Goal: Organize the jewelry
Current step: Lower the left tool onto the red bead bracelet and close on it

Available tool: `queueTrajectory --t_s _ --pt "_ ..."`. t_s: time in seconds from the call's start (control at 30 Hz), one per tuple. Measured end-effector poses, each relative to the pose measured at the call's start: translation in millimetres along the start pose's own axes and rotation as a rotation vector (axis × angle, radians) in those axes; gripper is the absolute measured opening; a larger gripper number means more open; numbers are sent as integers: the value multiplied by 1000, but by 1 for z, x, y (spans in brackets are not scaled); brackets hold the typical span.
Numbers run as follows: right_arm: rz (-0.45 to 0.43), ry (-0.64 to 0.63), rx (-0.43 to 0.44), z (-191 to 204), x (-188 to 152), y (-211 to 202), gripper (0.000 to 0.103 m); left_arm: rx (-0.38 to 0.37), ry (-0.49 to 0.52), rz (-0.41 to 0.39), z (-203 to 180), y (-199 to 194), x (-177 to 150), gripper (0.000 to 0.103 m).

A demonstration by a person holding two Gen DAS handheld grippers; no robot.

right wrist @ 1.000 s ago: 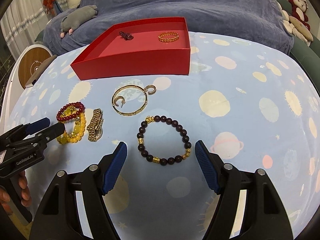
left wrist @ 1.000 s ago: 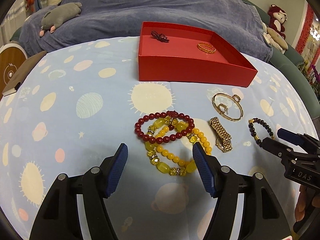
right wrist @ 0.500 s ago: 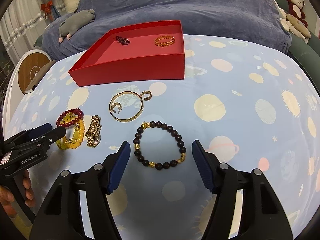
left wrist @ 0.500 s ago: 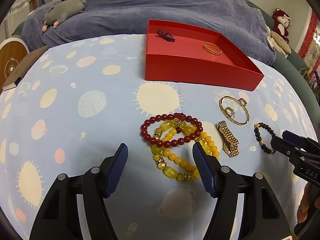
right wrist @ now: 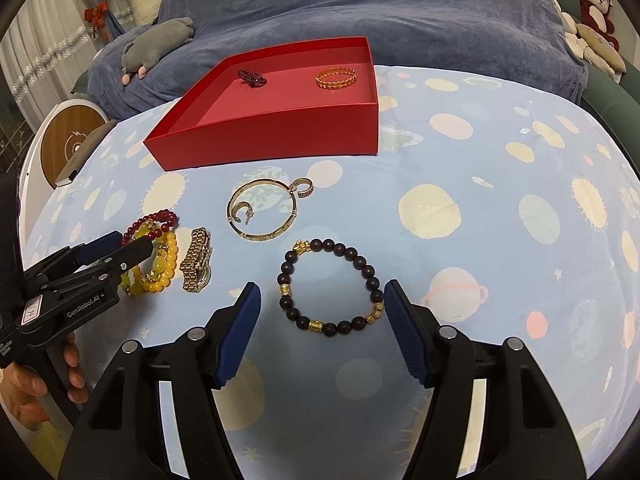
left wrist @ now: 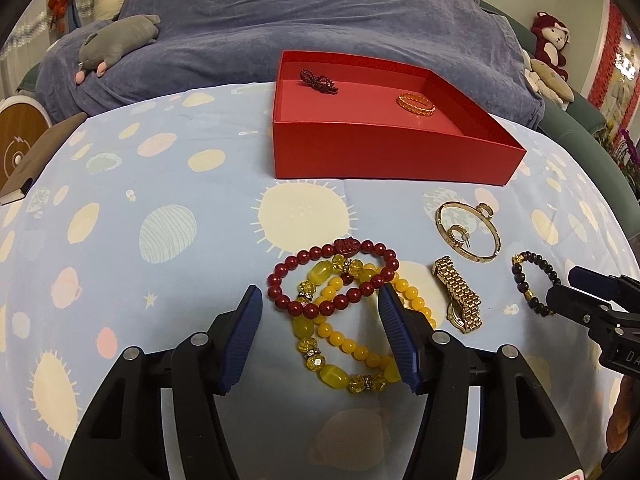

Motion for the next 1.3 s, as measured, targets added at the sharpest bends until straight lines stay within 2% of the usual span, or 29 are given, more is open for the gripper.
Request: queueTrajectory --t_s 0.13,0.37,0.4,0.47,0.67,0.77,0.83,0.93,1.03,1.1,1.17,1.23,1.3 --pt "-2 0 0 0 0 0 61 13 12 -36 -1 -5 7 57" --pt "5 5 -4 -1 -1 2 61 -20 -36 1 3 6 7 57" --pt "4 8 -5 -3 0 1 61 -34 -55 11 5 6 7 52" --pt "-2 16 -10 -6 1 0 61 -49 -94 24 10 5 9 50" --pt "-2 32 -8 -10 2 0 61 -19 -177 34 33 9 10 49" --pt "1 24 -6 -7 2 2 61 -7 -159 26 31 9 11 48" --pt "2 21 -3 -6 1 2 61 -16 -164 27 31 9 11 37" --pt "1 21 -5 -5 1 2 61 -39 -198 23 35 5 16 34" --pt "2 29 -5 -5 2 4 61 -13 -189 21 37 7 18 33" --pt "4 28 -5 -5 2 4 61 -16 -189 47 37 13 15 24" --pt "4 23 -4 -5 2 4 61 7 -139 35 30 13 15 21" --pt "4 19 -4 -4 1 4 61 -2 -106 36 21 12 12 13" --pt "7 18 -5 -5 1 4 61 -4 -85 36 15 11 10 11"
Point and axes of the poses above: each gripper's, at about its wrist camera, not at the fingertips, and y roughly the way its jaws point, z to its left, x to its top, the point moved 2 cm from there along y, roughly the way its jaws point, and after that the axes turned 5 degrees about -z, right-handed, at the moved point
